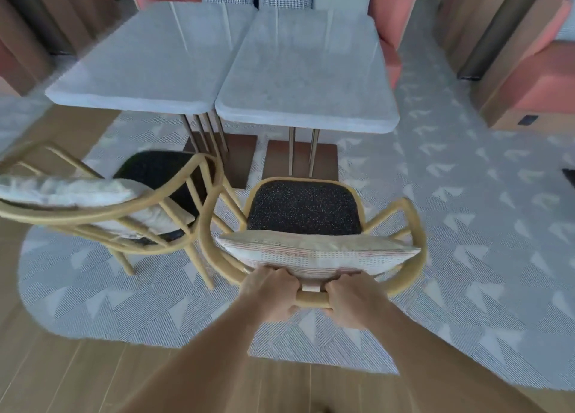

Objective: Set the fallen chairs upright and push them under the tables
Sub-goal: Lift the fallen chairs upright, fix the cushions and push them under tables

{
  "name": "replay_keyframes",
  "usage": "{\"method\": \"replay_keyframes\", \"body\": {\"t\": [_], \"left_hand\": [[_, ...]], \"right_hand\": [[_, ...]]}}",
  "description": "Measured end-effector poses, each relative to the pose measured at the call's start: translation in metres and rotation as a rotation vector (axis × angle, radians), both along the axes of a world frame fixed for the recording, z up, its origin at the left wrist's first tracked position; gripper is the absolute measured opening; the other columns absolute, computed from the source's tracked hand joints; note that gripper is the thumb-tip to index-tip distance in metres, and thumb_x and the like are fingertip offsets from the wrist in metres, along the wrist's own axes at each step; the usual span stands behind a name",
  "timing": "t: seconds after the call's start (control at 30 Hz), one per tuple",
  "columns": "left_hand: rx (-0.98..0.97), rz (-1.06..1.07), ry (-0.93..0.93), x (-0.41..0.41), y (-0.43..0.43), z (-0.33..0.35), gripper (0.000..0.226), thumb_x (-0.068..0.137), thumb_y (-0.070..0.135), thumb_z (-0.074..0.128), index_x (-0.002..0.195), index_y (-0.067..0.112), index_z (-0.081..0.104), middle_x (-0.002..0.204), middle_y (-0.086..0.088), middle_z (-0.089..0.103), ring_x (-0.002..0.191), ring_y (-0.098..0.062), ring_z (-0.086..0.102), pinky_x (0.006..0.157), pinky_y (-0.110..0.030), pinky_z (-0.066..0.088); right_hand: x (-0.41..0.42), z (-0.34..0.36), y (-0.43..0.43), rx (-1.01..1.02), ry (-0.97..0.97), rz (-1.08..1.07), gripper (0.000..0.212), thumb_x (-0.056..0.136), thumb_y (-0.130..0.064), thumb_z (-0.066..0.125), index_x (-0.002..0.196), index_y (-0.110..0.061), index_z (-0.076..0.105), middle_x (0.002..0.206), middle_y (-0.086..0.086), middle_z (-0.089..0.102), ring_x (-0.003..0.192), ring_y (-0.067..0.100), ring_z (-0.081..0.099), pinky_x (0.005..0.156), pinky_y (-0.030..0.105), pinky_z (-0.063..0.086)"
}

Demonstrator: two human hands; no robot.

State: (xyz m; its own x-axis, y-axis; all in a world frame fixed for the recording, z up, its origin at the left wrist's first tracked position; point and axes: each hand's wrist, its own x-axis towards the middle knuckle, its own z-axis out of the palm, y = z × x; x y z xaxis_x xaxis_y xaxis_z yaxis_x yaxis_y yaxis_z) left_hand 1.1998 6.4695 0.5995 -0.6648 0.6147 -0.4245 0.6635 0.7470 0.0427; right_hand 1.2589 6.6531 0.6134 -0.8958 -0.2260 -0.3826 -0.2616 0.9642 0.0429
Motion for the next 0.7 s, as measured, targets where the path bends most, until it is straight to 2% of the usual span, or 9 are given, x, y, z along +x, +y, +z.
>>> {"method": "replay_keyframes", "body": {"t": [0.17, 0.3, 0.47, 0.7], "left_hand": [[-0.005, -0.065, 0.097, -0.064, 0.029, 0.005, 0.028, 0.097, 0.043, 0.063, 0.113, 0.024, 0.076, 0.101, 0.001, 0.076, 0.099, -0.024, 0.071, 0.092, -0.038, 0.057], [-0.011, -0.066, 0.106, -0.097, 0.044, 0.007, 0.030, 0.098, 0.044, 0.063, 0.115, 0.023, 0.075, 0.103, 0.001, 0.076, 0.099, -0.023, 0.070, 0.096, -0.038, 0.054], [-0.010, -0.070, 0.077, -0.127, 0.053, 0.003, 0.029, 0.099, 0.042, 0.062, 0.116, 0.021, 0.074, 0.100, 0.001, 0.075, 0.094, -0.022, 0.070, 0.095, -0.041, 0.057], [-0.011, -0.103, 0.108, -0.159, 0.047, -0.001, 0.031, 0.099, 0.046, 0.061, 0.115, 0.023, 0.074, 0.102, 0.001, 0.076, 0.096, -0.024, 0.071, 0.094, -0.042, 0.057]], "right_hand": [[-0.065, -0.002, 0.028, -0.022, 0.019, 0.012, 0.036, 0.099, -0.046, 0.055, 0.114, -0.020, 0.075, 0.101, 0.005, 0.079, 0.089, 0.029, 0.076, 0.084, 0.040, 0.059], [-0.099, 0.000, 0.046, -0.025, 0.010, 0.028, 0.036, 0.100, -0.046, 0.055, 0.114, -0.019, 0.074, 0.098, 0.005, 0.079, 0.088, 0.028, 0.076, 0.081, 0.040, 0.057], [-0.131, 0.000, 0.057, -0.014, -0.003, 0.040, 0.039, 0.099, -0.049, 0.054, 0.115, -0.019, 0.074, 0.096, 0.005, 0.079, 0.088, 0.028, 0.076, 0.085, 0.041, 0.060], [-0.158, -0.001, 0.050, -0.022, 0.029, 0.042, 0.036, 0.099, -0.049, 0.055, 0.110, -0.020, 0.073, 0.093, 0.003, 0.078, 0.080, 0.028, 0.076, 0.079, 0.040, 0.057]]}}
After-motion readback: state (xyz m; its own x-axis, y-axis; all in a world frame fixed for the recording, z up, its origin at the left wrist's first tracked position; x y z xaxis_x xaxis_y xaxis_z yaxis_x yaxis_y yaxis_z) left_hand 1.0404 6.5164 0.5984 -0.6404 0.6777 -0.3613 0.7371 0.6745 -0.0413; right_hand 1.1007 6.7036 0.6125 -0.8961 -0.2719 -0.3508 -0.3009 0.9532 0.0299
